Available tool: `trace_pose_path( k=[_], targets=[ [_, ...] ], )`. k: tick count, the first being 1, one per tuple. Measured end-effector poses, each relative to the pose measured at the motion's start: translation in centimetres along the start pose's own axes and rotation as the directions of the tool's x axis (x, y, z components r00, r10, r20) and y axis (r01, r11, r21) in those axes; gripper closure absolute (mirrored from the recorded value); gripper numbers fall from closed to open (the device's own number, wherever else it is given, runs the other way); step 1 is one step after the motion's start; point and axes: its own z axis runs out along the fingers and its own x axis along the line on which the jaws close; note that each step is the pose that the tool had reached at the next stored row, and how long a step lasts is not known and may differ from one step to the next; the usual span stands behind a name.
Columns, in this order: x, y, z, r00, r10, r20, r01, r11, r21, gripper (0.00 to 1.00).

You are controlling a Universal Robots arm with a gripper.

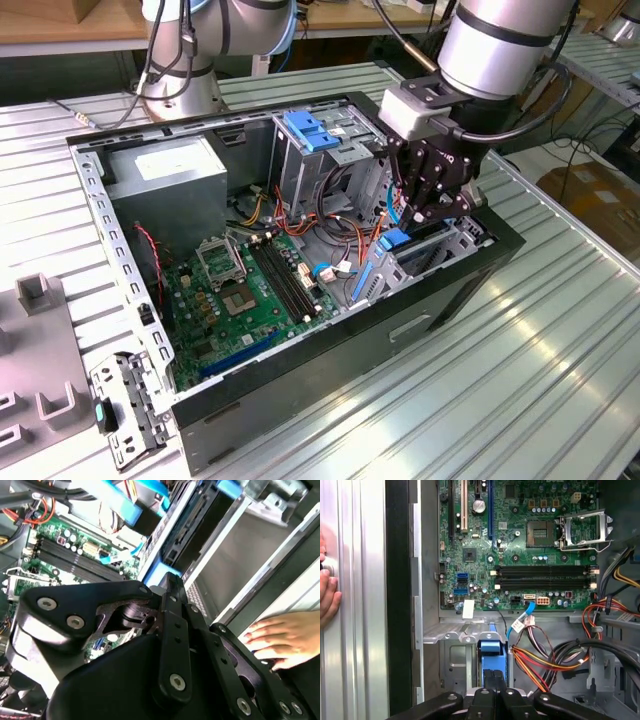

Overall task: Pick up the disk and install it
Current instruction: 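Insert the first disk wire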

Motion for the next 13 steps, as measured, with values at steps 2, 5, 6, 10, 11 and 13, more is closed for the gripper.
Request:
trace_pose_path(
  k=[2,5,6,10,11,13],
  targets=[
    [-0.02,-0.38,0.02,1.0000,0.000,0.0000,0.000,1.0000,0.0000,0.89],
    [-0.01,-0.44,0.02,1.0000,-0.007,0.0004,0.007,0.9997,0.0213,0.89],
    [-0.01,-0.44,0.02,0.9999,-0.016,0.0005,0.016,0.9995,0.0261,0.89],
    [0.00,-0.54,-0.26,0.9992,-0.040,0.0000,0.040,0.9984,0.0390,0.89],
    [0.01,-0.64,-0.50,0.9992,-0.040,0.0003,0.040,0.9984,0.0398,0.89],
    [0.00,-0.86,-0.86,0.9992,-0.040,0.0003,0.040,0.9984,0.0400,0.89]
  ],
)
